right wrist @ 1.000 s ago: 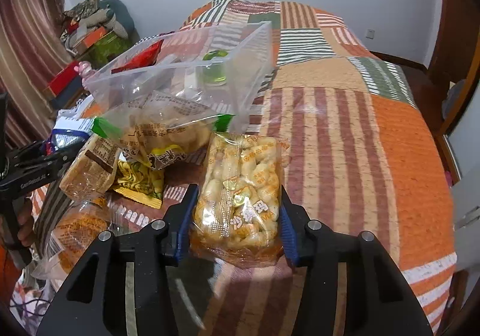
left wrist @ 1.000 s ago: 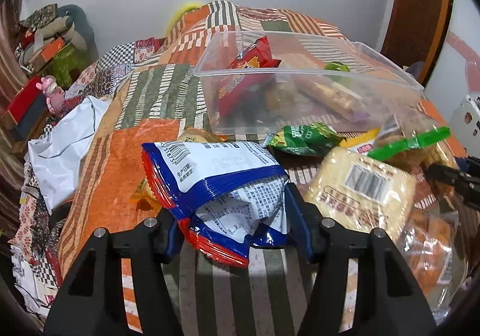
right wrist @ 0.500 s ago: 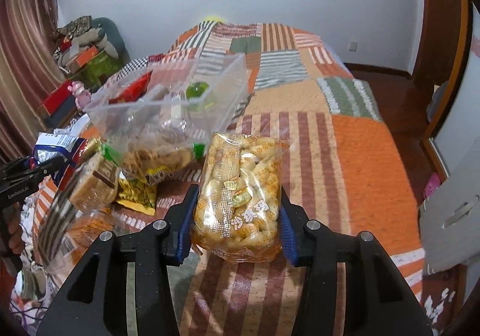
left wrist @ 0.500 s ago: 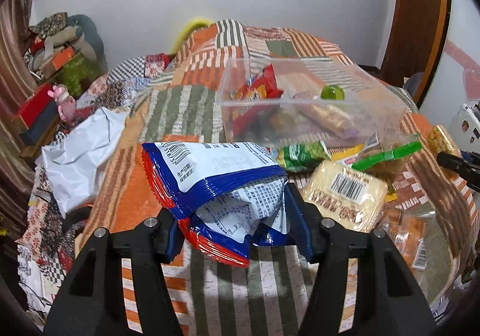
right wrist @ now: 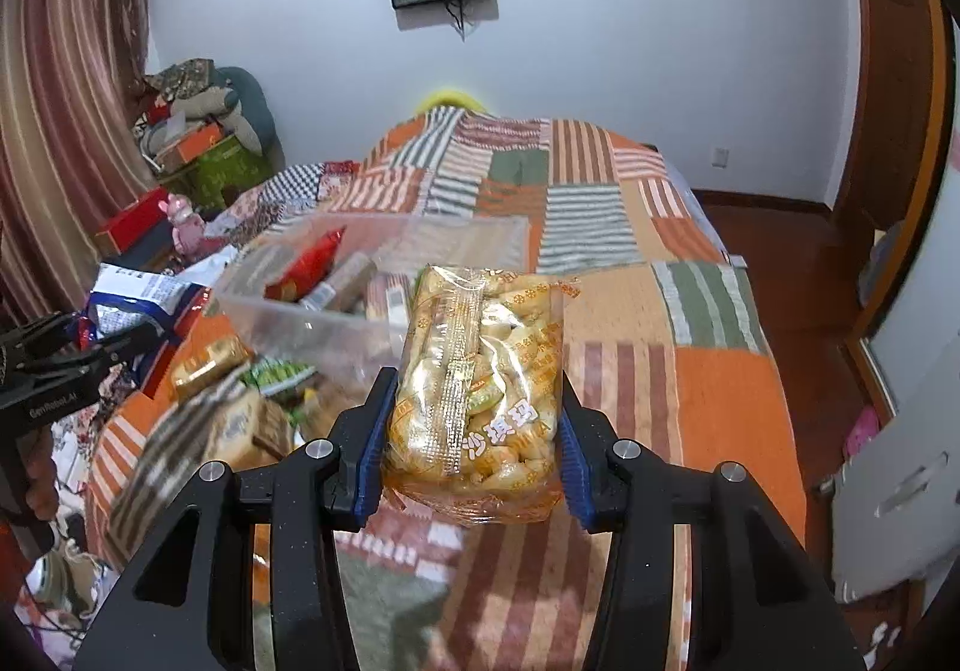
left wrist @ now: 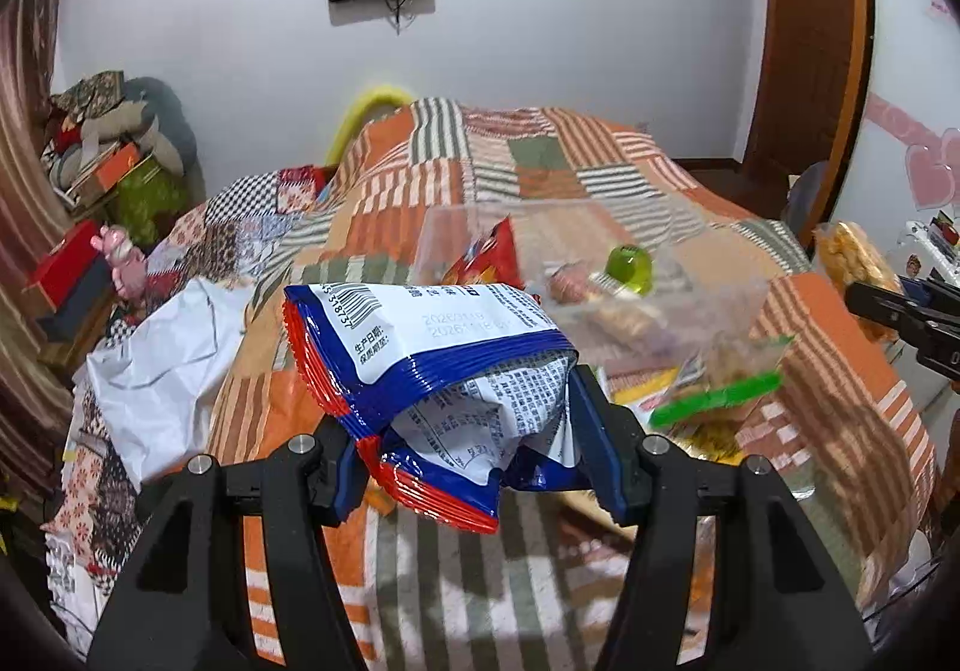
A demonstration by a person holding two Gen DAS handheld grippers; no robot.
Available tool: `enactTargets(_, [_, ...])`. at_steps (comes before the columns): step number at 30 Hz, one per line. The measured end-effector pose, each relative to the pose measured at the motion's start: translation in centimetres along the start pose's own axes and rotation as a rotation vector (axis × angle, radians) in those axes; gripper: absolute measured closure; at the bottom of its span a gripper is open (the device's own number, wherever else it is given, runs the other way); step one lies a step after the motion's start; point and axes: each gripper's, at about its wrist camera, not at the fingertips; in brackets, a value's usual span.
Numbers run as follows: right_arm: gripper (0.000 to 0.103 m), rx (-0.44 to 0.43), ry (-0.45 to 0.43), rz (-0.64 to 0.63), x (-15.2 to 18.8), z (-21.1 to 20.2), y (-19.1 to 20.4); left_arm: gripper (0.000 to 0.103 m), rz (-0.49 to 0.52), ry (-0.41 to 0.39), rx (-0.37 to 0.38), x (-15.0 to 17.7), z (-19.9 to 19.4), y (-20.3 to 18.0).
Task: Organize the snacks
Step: 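Carry the chip bag and cracker bag over the clear box and lower them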
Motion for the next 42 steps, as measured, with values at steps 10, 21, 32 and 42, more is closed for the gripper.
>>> enactTargets(10, [0.059, -0.041, -0.047, 0.001, -2.5, 0.7, 0.9, 0.044, 0.014, -0.033, 0.038, -3.3, 0.3, -2.0])
enactTargets(21, [0.059, -0.050, -0.056, -0.032, -4.3, 2.3, 1.6, 0.044, 0.008, -0.024, 0.046, -5.5, 2.2, -2.9])
enactTargets(32, [0.059, -0.064, -0.013, -0.029, -4.6, 5.4, 1.4, 0.044, -0.004, 0.025, 0.070, -6.8, 5.8, -4.0])
enactTargets(42, [0.059, -0.065, 0.038, -0.029, -4.5, 8.3, 0.7, 0.044, 0.016, 0.061, 0.075, -7.2, 9.0, -5.3])
Point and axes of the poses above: each gripper's, at about its wrist camera, not at the fingertips, and z roughly the way its jaws point, y to its left, x to its underside, and after that the axes turned 6 degrees about -x, right-handed
